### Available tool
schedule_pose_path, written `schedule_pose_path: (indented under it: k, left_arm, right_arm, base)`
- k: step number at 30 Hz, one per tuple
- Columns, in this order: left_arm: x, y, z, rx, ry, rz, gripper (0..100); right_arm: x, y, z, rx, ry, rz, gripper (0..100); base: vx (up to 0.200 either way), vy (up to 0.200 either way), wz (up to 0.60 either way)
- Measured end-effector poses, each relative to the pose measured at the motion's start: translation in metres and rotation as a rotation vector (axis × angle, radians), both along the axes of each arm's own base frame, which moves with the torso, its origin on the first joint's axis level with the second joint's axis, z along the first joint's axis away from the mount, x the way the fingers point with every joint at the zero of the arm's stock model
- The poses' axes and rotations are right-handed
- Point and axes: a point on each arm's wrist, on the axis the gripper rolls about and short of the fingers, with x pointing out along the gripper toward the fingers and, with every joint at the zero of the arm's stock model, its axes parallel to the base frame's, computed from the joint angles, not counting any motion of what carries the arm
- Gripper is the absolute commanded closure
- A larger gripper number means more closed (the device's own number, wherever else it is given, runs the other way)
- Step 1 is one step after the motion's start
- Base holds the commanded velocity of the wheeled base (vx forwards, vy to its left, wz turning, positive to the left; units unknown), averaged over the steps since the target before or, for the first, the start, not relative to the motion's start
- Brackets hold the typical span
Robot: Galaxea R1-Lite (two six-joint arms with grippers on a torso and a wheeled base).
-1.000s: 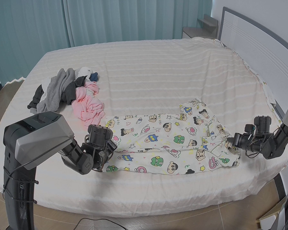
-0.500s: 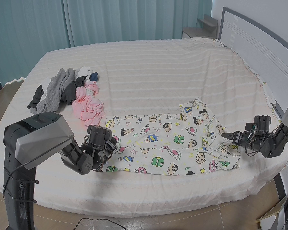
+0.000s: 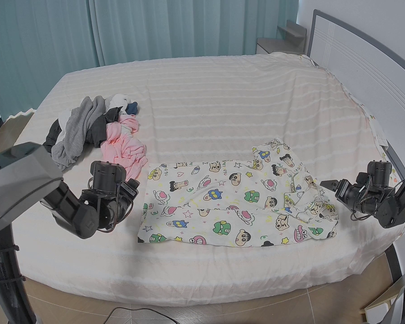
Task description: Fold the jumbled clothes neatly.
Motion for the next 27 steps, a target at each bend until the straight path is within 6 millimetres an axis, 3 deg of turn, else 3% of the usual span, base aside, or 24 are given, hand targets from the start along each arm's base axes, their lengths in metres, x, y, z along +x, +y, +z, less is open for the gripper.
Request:
schedule_pose_path:
  k: [7,13,18,27]
  left_arm:
    - [-0.059,0.012,0.044,-0.228,-0.01,-0.082,0]
    - [-0.104,0.023,0.057,-0.334,0.007,-0.122,0]
    - [-0.114,0.026,0.06,-0.347,0.002,-0.129,0]
    - [-0.115,0.025,0.053,-0.352,-0.008,-0.136,0]
  right_arm:
    - [-0.025,0.028,0.003,0.094,0.081,0.025,0]
    - [-0.033,0.039,-0.006,0.093,0.16,0.0,0]
    - [-0.03,0.026,-0.013,0.01,0.16,0.032,0]
    - [-0.03,0.005,-0.035,-0.092,0.191,0.11,0]
  base:
    - [0.0,0.0,0.0]
    - [0.0,0.0,0.0]
    - [0.0,0.0,0.0]
    - [0.0,0.0,0.0]
